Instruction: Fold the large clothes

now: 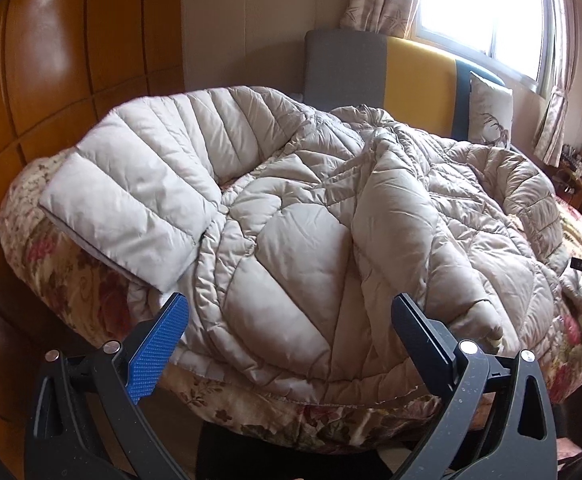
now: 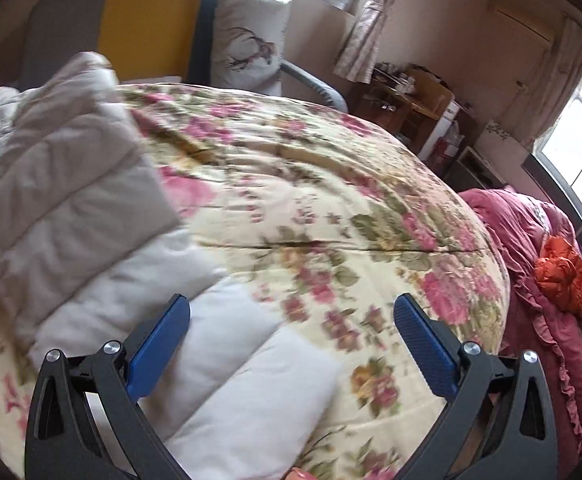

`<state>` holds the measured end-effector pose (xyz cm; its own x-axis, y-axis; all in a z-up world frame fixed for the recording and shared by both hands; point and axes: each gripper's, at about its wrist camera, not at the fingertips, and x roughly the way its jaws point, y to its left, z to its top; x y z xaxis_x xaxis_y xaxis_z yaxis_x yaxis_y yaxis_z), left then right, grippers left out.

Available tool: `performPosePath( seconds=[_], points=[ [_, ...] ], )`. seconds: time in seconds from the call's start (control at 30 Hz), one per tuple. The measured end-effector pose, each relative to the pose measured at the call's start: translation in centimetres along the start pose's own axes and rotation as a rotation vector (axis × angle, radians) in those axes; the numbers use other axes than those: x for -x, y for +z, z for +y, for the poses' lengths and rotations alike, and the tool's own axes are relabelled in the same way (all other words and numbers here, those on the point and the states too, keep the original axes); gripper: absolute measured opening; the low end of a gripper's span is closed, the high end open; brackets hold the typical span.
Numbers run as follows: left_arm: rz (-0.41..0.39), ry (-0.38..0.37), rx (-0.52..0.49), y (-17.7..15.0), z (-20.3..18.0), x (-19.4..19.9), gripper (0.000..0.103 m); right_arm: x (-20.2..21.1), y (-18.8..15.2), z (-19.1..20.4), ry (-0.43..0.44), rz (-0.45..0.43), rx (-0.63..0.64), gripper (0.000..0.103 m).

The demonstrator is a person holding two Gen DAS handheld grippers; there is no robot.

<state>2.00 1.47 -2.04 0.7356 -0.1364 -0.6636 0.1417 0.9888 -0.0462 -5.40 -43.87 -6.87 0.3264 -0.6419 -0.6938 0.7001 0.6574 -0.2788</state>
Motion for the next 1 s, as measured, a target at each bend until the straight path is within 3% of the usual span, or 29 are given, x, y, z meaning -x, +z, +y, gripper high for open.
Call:
performPosePath(
  seconds=[0.07,0.13,0.27,0.33,0.43,0.47,0.57,0.63,0.7,0.83,1.0],
  points=[
    [0.026,-0.071,0.047,0.0,0.8,-0.6,0.1,-1.8,0.8,-2.0,-0.051,0.038,-0.021,0.101],
    [0.047,-0.14,0.117,-0.2,1.8,-1.1,0.1,-2.0,1.3,-3.7,-0.021,0.058,-0.058,0.101],
    [0.008,-0.236,0.254,-0.7,3.2,-1.2,0.1,1.3,0.3,-3.9,0.288,0.01,-0.108,0.101],
    [-0.031,-0.244,0.276,-0.8,3.3,-0.8,0.1,1.4,-0.7,-2.9,0.378,0.094,-0.117,0.101],
    [-0.033,-0.214,0.233,-0.5,2.7,-0.6,0.1,1.2,-2.8,-2.7,0.506,0.188,-0.236,0.1],
    [-0.029,-0.197,0.212,-0.5,2.4,-0.8,0.1,1.2,-3.4,-2.3,0.509,0.198,-0.252,0.098],
    [-0.003,-0.186,0.188,-0.5,1.9,-1.4,0.1,1.9,-4.2,-1.3,0.423,0.179,-0.186,0.075],
    [0.004,-0.184,0.192,-0.5,1.9,-1.8,0.1,2.4,-4.1,-0.8,0.46,0.152,-0.144,0.034],
    [0.004,-0.179,0.197,-0.4,2.0,-2.2,0.1,2.6,-3.5,-0.5,0.436,0.119,-0.098,0.023],
    [0.004,-0.163,0.203,-0.3,2.3,-2.3,0.1,1.5,-1.7,-2.1,0.265,0.027,-0.071,0.019],
    [0.009,-0.143,0.187,-0.3,2.1,-2.6,0.1,-2.7,0.9,-5.9,0.096,0.001,-0.097,0.019]
  ],
)
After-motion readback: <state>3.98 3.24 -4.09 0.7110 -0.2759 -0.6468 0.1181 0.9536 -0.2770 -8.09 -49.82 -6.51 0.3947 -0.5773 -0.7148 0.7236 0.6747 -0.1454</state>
